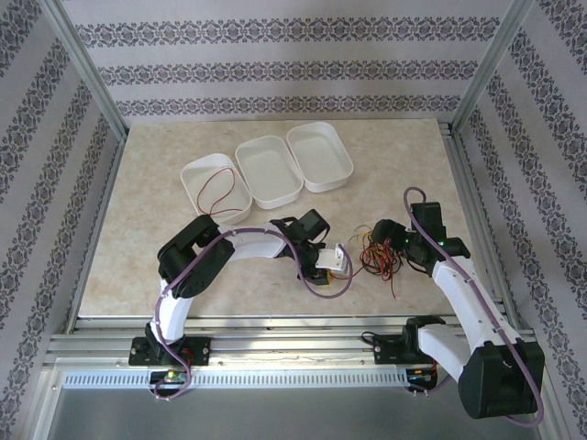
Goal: Untangle the cables
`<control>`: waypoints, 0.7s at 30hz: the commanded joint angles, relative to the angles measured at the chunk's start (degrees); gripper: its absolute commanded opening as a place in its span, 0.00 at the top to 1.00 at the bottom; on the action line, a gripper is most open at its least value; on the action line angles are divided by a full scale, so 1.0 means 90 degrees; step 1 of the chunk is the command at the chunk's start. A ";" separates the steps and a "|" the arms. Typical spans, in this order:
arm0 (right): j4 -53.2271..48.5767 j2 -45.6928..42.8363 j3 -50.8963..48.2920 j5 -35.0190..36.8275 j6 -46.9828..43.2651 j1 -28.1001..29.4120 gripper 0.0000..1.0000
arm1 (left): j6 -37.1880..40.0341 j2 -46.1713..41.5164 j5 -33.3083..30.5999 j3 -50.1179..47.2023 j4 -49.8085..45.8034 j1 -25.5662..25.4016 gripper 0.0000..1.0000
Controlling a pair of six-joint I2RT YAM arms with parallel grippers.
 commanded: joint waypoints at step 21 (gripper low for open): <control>0.0164 0.0814 -0.0203 0.0068 0.0073 0.0591 0.18 | -0.0765 0.0176 0.0187 -0.0146 0.0500 -0.0165 0.97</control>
